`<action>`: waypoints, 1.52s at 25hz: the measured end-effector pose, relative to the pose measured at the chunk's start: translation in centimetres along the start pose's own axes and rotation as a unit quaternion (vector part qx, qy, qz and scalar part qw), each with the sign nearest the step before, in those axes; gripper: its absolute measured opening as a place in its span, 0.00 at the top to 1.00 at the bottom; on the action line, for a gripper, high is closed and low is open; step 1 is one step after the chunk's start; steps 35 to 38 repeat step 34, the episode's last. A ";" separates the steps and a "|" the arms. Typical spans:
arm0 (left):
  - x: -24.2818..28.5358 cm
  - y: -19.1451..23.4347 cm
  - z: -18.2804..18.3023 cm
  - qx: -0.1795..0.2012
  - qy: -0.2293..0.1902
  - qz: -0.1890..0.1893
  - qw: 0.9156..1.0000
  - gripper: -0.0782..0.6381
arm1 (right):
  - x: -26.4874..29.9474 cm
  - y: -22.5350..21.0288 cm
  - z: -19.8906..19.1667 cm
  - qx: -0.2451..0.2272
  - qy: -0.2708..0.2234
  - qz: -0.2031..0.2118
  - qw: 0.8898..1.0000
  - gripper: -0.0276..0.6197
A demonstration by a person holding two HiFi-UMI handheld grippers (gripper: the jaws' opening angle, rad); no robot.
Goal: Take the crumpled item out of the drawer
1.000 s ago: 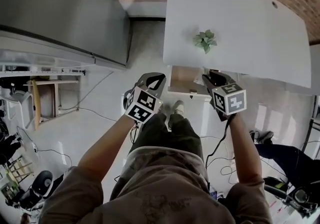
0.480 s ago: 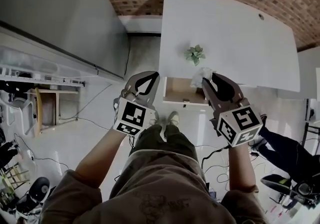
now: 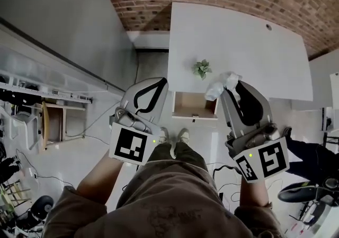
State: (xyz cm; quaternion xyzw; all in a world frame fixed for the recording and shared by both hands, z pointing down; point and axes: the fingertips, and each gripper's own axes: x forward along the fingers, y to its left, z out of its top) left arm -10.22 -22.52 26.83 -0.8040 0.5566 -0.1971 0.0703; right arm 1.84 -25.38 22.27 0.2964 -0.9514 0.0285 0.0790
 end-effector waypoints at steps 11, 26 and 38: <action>-4.1 0.3 7.1 0.000 -0.047 0.016 0.999 0.89 | -4.5 1.3 5.5 -0.023 -0.068 -0.025 0.997 0.76; -4.5 0.5 7.5 -0.018 -0.053 0.032 0.998 0.89 | -4.6 1.2 4.8 -0.014 -0.061 -0.022 0.998 0.76; -4.1 0.5 7.4 -0.020 -0.053 0.028 0.998 0.89 | -4.0 1.2 4.6 -0.018 -0.055 -0.014 0.998 0.76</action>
